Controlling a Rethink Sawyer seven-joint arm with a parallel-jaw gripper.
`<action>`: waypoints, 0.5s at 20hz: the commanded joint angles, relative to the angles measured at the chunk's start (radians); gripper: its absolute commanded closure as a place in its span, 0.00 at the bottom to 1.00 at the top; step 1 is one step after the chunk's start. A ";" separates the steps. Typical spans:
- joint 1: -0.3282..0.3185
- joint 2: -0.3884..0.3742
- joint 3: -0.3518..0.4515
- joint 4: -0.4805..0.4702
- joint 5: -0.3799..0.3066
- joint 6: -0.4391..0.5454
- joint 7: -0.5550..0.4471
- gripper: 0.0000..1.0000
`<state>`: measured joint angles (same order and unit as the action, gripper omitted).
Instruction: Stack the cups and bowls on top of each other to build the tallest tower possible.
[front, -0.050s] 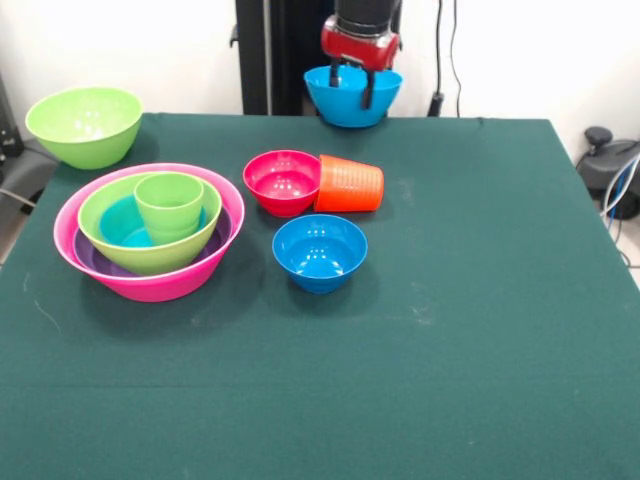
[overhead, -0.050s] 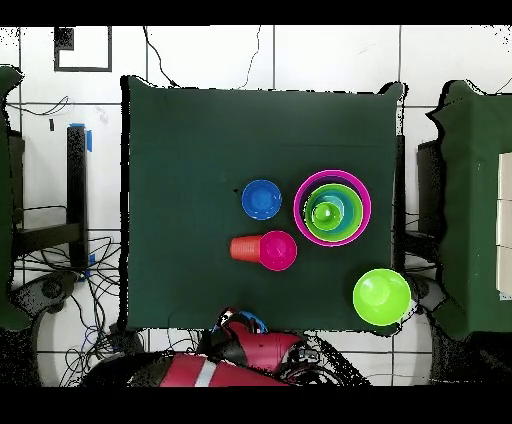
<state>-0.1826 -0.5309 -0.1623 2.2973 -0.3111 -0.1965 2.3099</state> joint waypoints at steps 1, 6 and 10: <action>-0.007 -0.036 0.117 -0.016 -0.049 0.104 0.024 0.00; 0.011 -0.023 0.114 -0.022 -0.048 0.051 0.063 1.00; 0.047 -0.010 0.078 -0.027 -0.053 -0.053 0.087 1.00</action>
<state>-0.1771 -0.5697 -0.1577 2.2978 -0.3307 -0.1671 2.3099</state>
